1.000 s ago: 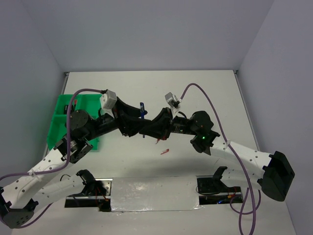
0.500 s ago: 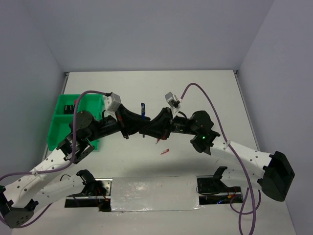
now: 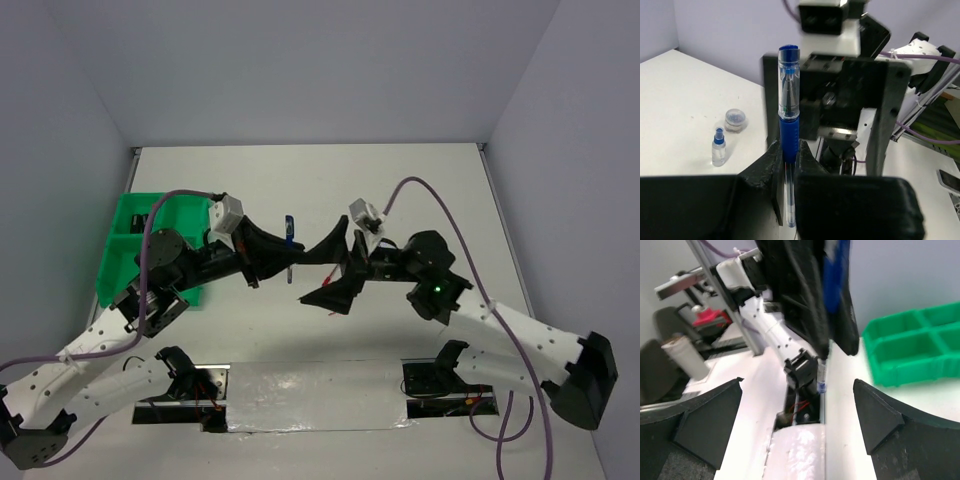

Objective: Sort the stationery into containers
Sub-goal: Close the pen cap on the pen.

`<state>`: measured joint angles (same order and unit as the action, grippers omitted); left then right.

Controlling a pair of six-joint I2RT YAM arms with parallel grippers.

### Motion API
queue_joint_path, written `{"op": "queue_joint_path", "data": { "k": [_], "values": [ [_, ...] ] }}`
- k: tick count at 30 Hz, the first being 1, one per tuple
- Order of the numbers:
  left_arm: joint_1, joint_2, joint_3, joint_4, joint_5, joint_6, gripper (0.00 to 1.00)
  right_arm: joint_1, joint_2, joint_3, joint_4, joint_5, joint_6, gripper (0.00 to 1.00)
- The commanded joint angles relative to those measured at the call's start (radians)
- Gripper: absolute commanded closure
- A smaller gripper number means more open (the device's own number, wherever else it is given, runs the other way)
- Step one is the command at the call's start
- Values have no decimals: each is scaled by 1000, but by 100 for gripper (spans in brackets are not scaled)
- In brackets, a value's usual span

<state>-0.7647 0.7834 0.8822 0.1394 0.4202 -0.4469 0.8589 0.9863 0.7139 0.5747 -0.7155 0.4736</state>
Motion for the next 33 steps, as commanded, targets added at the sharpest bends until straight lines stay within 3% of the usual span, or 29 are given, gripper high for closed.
{"op": "queue_joint_path", "data": {
  "k": [1, 3, 7, 18, 24, 29, 33],
  "values": [
    [-5, -24, -11, 32, 74, 16, 100, -14, -179, 39, -172, 81, -151, 0],
    [-10, -35, -52, 55, 143, 2, 100, -41, -198, 93, -252, 126, -173, 0],
    [-33, -58, -107, 144, 242, -12, 100, -63, -86, 228, -323, 143, -152, 0],
    [-67, -29, -112, 131, 261, 28, 100, -57, 54, 277, -107, -19, -32, 2],
    [-67, -18, -111, 123, 223, 42, 100, -55, 72, 243, -13, -65, 20, 20],
    [-67, -15, -95, 98, 137, 43, 100, -54, 68, 213, 20, -76, 31, 47],
    [-67, 0, -72, 94, 108, 36, 100, -54, 66, 199, 28, -75, 37, 46]
  ]
}}
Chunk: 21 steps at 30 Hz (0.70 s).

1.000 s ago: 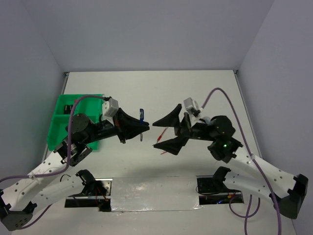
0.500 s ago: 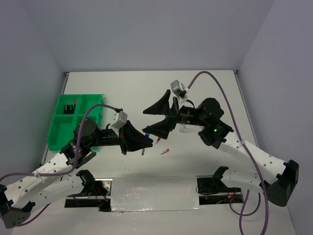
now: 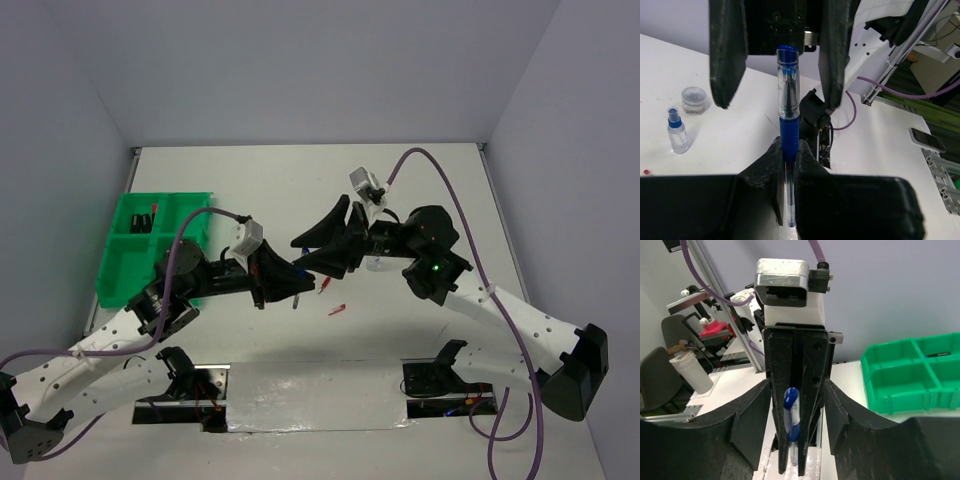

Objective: Sort the stationery into containers
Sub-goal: Close the pen cap on the pen.

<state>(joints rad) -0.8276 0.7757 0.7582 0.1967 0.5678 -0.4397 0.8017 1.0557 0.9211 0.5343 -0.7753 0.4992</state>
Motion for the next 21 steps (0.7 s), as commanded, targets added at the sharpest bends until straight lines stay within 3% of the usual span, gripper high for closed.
{"op": "queue_joint_path", "data": {
  "k": [1, 3, 6, 7, 13, 21],
  "values": [
    [-4, 10, 53, 38, -39, 29, 100, 4, -3, -11, 72, -16, 13, 46],
    [-4, 19, 59, 41, -39, 29, 100, 4, -5, -18, 70, -12, 12, 47],
    [-4, 27, 61, 49, -37, 25, 100, 4, -14, -21, 70, -5, 7, 73],
    [-4, 28, 62, 49, -37, 24, 100, 4, -16, -15, 53, -2, 4, 86],
    [-4, 33, 56, 60, -32, 21, 100, 4, -34, -11, 26, 31, -14, 100],
    [-4, 39, 55, 63, -25, 16, 100, 4, -37, -5, 35, 56, -13, 100]
  ]
}}
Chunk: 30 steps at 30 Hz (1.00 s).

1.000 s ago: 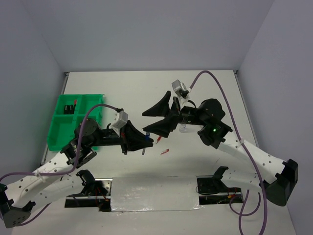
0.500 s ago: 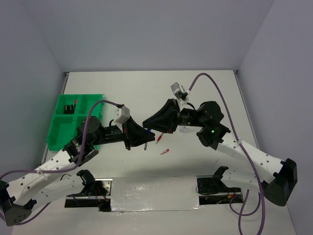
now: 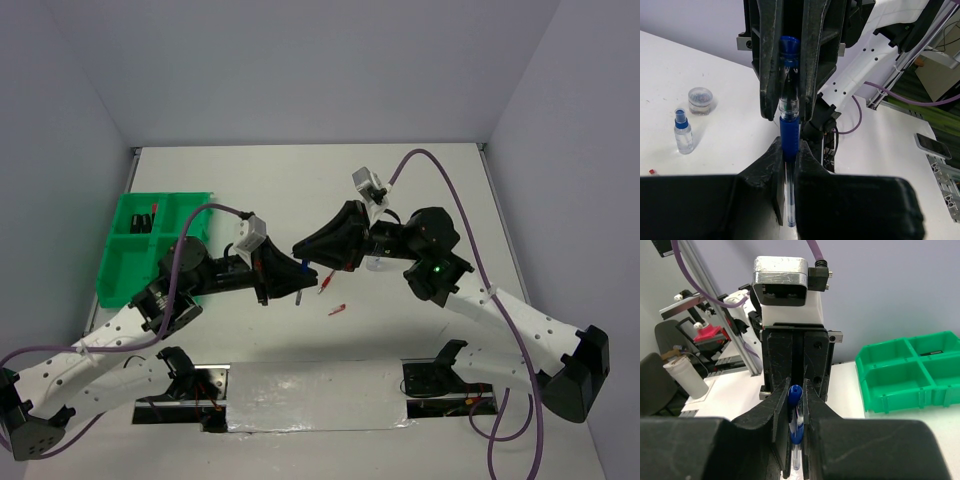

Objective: Sort the stationery into containers
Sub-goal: Close the pen cap on the pen.

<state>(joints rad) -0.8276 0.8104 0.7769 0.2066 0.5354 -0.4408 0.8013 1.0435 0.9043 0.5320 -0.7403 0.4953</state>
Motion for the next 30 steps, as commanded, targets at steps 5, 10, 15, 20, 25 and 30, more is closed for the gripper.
{"op": "queue_joint_path", "data": {
  "k": [5, 10, 15, 20, 25, 30],
  "values": [
    [-4, -5, 33, 53, -3, 17, 100, 4, -16, 7, 49, 7, -1, 100],
    [-4, -28, 36, 74, -57, 11, 100, 7, -11, -42, 101, 7, 23, 100],
    [-4, -42, 32, 167, -69, 10, 100, 19, 19, -79, 146, 12, 72, 100],
    [-4, -77, 13, 237, -117, 16, 100, 35, 20, -149, 206, 64, 106, 100],
    [-4, -77, 18, 307, -131, 16, 100, 91, 38, -200, 229, 127, 88, 100],
    [-4, -56, 51, 329, -110, 30, 100, 105, 84, -222, 244, 137, 80, 100]
  ]
}}
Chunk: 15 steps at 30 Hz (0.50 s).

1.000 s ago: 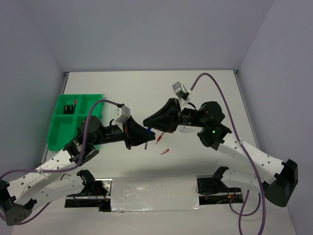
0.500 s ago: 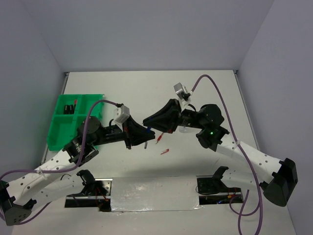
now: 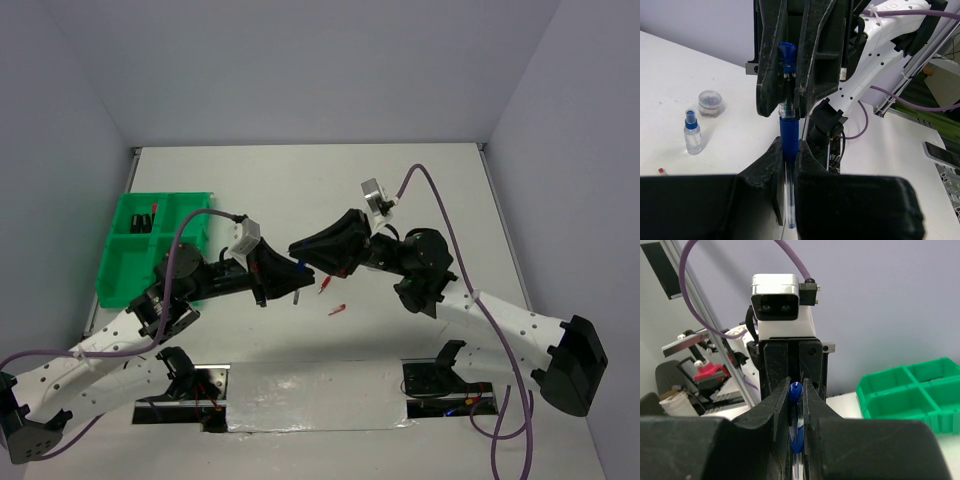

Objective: Sort the stationery into containers
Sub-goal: Close the pen cap on the pen.

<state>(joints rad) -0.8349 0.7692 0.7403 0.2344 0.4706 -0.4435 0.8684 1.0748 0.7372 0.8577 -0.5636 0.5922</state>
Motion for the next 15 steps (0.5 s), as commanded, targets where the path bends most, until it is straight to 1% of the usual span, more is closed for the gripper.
{"op": "queue_joint_path", "data": {
  "k": [1, 7, 11, 15],
  "values": [
    [3, -16, 94, 296, -50, 37, 100, 40, 57, -61, -83, -30, -23, 100],
    [5, -1, 191, 206, -30, 97, 100, 44, 111, -128, -23, -42, -20, 100],
    [11, -1, 212, 210, -30, 101, 100, 60, 128, -147, -37, -29, -43, 100],
    [42, 16, 231, 227, -1, 77, 100, 75, 162, -173, -2, -35, -45, 100]
  ]
}}
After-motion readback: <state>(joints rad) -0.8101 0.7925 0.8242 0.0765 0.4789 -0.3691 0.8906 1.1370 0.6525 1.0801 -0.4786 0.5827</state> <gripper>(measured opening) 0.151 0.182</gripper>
